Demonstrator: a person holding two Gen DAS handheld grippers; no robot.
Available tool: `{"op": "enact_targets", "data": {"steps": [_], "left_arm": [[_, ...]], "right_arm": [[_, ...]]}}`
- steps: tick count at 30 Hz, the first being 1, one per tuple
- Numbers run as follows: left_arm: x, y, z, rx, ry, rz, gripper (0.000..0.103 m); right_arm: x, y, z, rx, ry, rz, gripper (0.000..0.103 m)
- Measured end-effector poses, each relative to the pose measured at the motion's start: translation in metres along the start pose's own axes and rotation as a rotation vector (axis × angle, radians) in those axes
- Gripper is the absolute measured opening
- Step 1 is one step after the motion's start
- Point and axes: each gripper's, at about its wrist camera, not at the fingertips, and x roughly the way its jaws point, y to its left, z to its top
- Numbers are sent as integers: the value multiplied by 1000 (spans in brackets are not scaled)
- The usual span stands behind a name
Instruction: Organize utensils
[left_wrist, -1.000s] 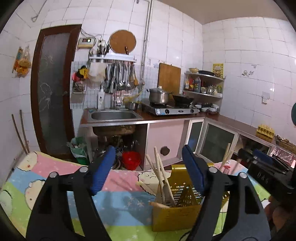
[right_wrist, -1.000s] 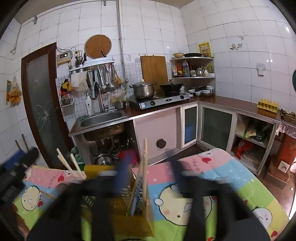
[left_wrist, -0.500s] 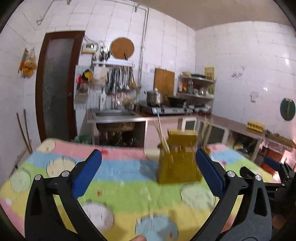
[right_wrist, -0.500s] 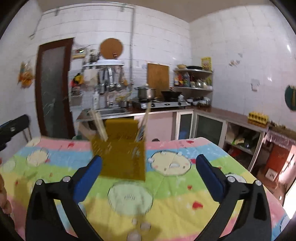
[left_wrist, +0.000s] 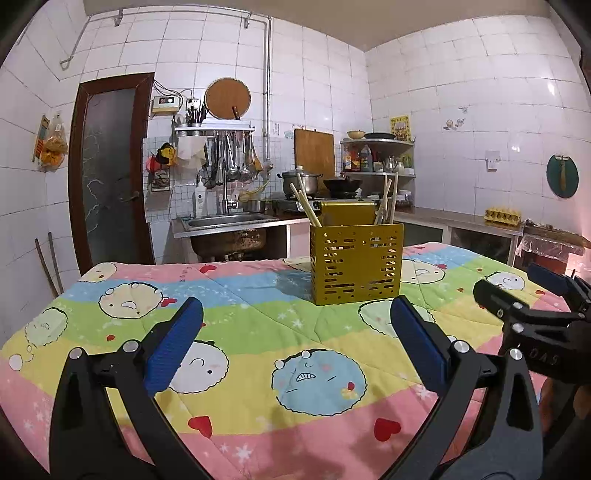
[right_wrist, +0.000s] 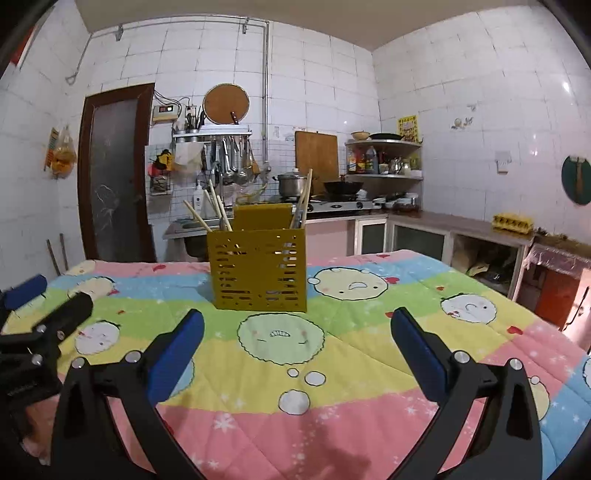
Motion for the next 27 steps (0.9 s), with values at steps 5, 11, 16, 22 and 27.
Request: {"op": "enact_targets", "data": {"steps": [5,11,16,22,27], "left_arm": [[-3,0,-5,-1,-7,-11,98],[3,9,-5,-32,19,-15,98],[4,8,-7,-26,25,-15,98],[0,7,-8,-18,10,-21,98],[-1,7,-8,-16,2,-20,98]], "right_arm": [[3,2,-3,-12,9,-1,99],[-3,-1,-5,4,-5,-11,99],[-4,-1,-5,6,-11,-10,99],[-6,-1,-6,7,-16,-13,99],[-7,0,-7,3,-21,-17,99]]}}
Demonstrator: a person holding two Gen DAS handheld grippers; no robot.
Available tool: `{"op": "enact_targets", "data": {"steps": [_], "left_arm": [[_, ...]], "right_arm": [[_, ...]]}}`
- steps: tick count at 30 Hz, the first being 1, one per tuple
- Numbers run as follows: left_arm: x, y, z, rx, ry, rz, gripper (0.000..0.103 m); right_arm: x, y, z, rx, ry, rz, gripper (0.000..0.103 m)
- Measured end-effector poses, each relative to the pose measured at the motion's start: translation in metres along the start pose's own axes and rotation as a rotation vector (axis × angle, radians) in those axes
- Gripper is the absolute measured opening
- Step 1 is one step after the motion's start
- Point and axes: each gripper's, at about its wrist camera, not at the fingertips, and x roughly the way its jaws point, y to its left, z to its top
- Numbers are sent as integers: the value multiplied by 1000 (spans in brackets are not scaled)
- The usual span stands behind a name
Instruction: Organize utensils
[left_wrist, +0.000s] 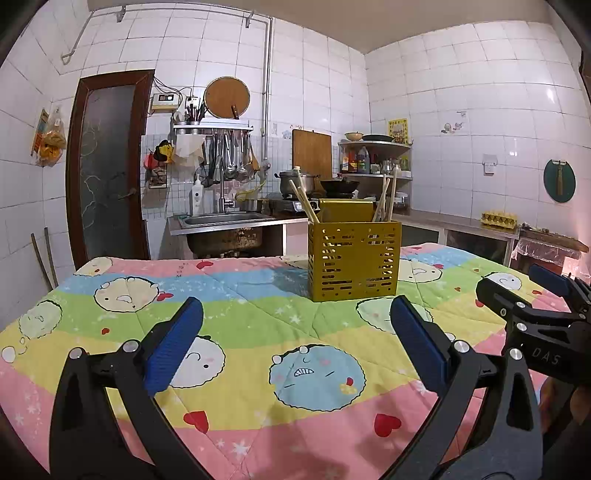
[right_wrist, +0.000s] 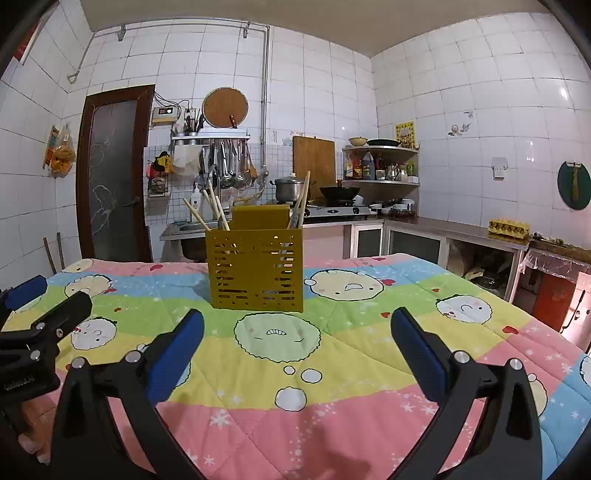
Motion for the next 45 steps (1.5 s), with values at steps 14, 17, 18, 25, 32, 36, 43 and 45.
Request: {"op": "enact_targets", "data": {"steps": [14,17,18,25,32,36,43,45], "left_arm": [[1,0,0,-4,4,-3,98],[1,1,-1,-7,6,-10,98],[1,1,-1,-8,7,-11,98],[1,1,-1,-8,7,-10,98],[1,1,-1,-9,6,-10,98],[1,0,-2,-12,7,-10,98],[0,-1,-2,-10,2,-10,98],[0,-2,-3,-10,0,-9,98]], "right_arm": [[-1,0,-1,4,-1,-3,99],[-2,0,-1,6,-3,-4,99],[-2,0,-1,6,-2,-5,99],[-3,0,-1,5,-4,-7,99],[-3,-1,-1,7,-4,-8,99],[-2,-1,0,4,-2,-10,99],[-2,-2,0,5,-4,-10,99],[-2,-1,0,6,-6,-11,99]]}}
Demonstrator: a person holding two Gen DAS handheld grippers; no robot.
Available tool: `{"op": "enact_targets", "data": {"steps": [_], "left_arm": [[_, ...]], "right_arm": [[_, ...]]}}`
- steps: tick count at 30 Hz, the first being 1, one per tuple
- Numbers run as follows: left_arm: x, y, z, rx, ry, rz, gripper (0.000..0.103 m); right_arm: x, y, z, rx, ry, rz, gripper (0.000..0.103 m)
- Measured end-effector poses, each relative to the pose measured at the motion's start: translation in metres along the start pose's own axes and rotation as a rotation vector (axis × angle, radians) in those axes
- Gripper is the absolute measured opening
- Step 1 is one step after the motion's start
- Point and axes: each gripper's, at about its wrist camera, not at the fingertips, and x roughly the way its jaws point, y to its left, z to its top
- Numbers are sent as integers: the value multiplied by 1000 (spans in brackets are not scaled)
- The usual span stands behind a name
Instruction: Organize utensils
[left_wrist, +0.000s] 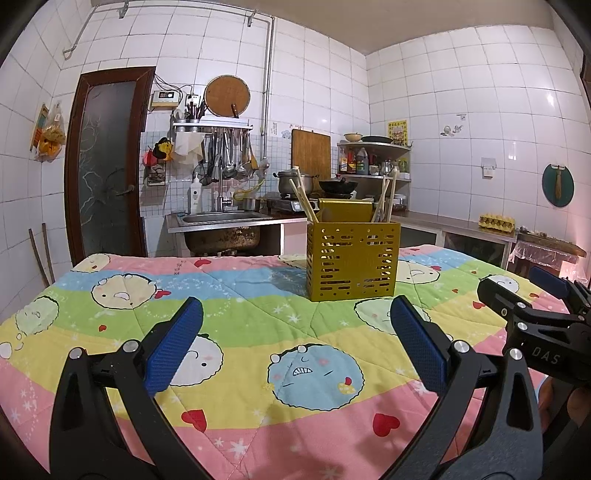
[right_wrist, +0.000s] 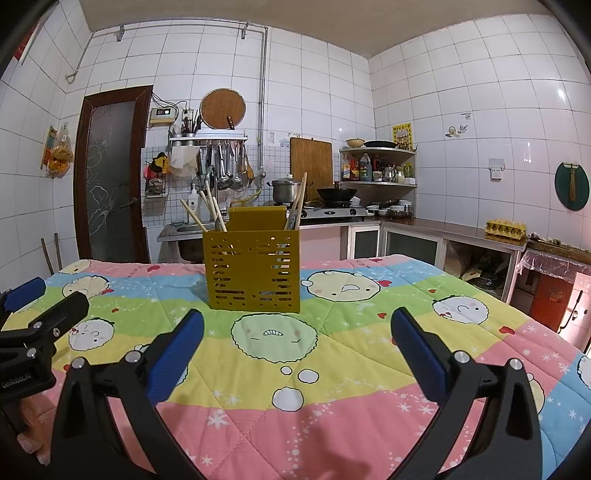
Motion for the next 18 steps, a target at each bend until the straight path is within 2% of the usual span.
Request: {"op": "enact_targets", "data": {"steps": [18], "left_arm": [[-1,0,0,-1,1,1,98]], "right_arm": [[-2,2,-1,-9,-10,-4,99]]}}
